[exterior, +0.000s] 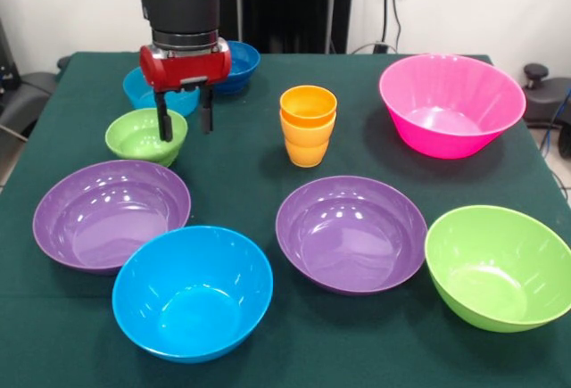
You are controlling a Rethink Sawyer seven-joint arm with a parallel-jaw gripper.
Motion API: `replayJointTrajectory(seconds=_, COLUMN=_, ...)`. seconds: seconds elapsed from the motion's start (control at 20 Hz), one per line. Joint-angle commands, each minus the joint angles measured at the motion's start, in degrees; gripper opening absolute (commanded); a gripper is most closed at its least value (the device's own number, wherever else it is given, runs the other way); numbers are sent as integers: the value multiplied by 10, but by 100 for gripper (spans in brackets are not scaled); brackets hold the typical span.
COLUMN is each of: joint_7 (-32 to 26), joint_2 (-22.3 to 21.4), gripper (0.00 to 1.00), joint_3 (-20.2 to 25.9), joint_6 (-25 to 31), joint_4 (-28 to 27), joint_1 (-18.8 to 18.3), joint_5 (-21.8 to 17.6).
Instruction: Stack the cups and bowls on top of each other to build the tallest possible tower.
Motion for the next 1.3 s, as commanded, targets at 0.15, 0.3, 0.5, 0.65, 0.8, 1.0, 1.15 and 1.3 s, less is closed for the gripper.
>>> replayJointTrajectory(seconds=0.15, joint_7=-20, joint_2=24, gripper=100, joint_3=28, joint_6=43, joint_4=-41, joint_1=27, joint_5=-8)
replayJointTrajectory(seconds=0.3, joint_7=-13, joint_2=35, gripper=100, joint_3=19, joint_6=33, joint_4=-46, joint_1=29, joint_5=-17)
replayJointTrajectory(seconds=0.5, joint_7=-3, joint_2=41, gripper=100, joint_3=8, joint_6=19, joint_4=-49, joint_1=32, joint_5=-26)
replayJointTrajectory(seconds=0.65, joint_7=-1, joint_2=52, gripper=100, joint_3=2, joint_6=8, joint_4=-55, joint_1=29, joint_5=-35)
replayJointTrajectory(seconds=0.8, joint_7=-2, joint_2=61, gripper=100, joint_3=-1, joint_6=2, joint_4=-62, joint_1=26, joint_5=-40)
replayJointTrajectory(seconds=1.0, joint_7=2, joint_2=75, gripper=100, joint_3=-10, joint_6=-11, joint_4=-67, joint_1=24, joint_5=-51)
replayJointTrajectory(seconds=1.15, joint_7=7, joint_2=70, gripper=100, joint_3=-16, joint_6=-12, joint_4=-65, joint_1=27, joint_5=-50)
replayJointTrajectory(seconds=1.3, joint_7=4, joint_2=63, gripper=100, joint_3=-15, joint_6=-5, joint_4=-61, joint_1=27, joint_5=-45)
